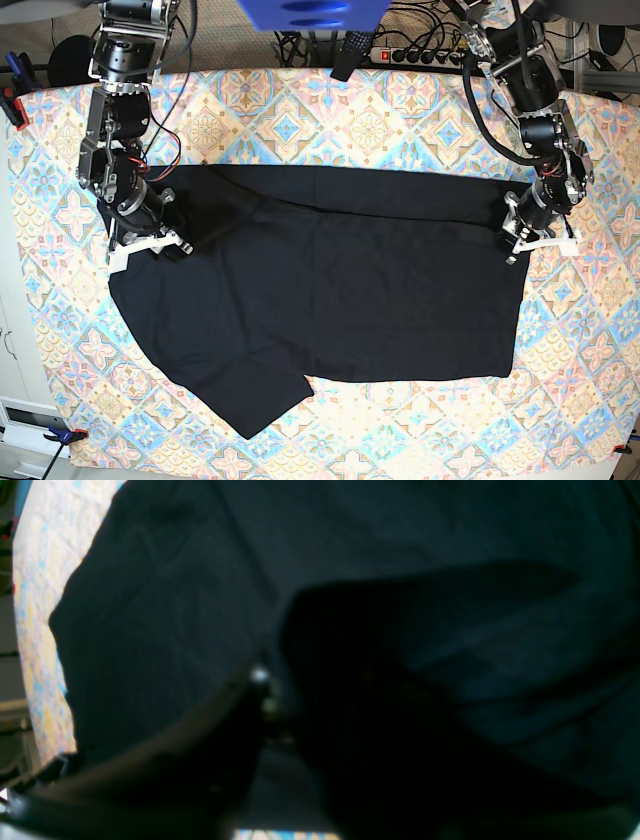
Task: Fold the T-shirt properly
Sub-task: 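Lay the held shoulder edge down and release with both grippers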
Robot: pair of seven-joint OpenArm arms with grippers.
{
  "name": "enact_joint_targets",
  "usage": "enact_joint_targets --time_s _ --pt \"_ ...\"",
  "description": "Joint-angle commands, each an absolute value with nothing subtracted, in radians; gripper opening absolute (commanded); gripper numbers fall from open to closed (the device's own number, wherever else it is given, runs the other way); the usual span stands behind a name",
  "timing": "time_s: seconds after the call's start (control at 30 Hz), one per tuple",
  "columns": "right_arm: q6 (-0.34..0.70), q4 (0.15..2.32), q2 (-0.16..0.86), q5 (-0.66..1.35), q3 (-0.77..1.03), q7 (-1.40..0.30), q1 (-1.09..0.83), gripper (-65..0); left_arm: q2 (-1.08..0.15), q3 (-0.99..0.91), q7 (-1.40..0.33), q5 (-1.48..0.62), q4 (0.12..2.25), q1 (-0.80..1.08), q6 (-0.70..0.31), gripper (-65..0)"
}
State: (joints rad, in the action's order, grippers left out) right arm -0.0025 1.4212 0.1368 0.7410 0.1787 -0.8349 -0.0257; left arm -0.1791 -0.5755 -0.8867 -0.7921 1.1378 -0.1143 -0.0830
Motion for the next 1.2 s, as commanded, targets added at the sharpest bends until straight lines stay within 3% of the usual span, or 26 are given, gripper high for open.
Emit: enact_joint_targets --time_s 0.0,0.1,0.17,0.43,0.77,1.17 --pt "0.005 1.448 0.151 0.751 0.186 -0.823 -0.019 -43.7 -0.191 -0.576 -0.885 -0.811 1.155 -0.127 -0.093 -50.6" --pt "0.005 1.489 0.186 0.753 0.186 -0.823 -0.031 -37.2 -0.194 -0.582 -0.929 -0.817 1.161 -0.117 -0.096 -37.7" --pt "0.005 1.534 0.196 0.753 0.186 -0.823 -0.062 -35.3 -0.196 -0.584 -0.946 -0.817 1.205 -0.087 -0.096 -33.6" --pt "0.005 1.719 0.214 0.754 0.286 -0.823 -0.271 -35.1 -0.197 -0.584 -0.951 -0.961 1.451 0.156 -0.096 -36.1" --pt "0.005 1.742 0.214 0.754 0.286 -0.823 -0.340 -35.0 -0.191 -0.584 -0.943 -0.958 1.446 0.194 -0.090 -36.1" --pt "0.005 1.742 0.214 0.754 0.285 -0.823 -0.341 -35.1 -0.189 -0.581 -0.868 -0.958 1.287 0.154 -0.088 -36.1"
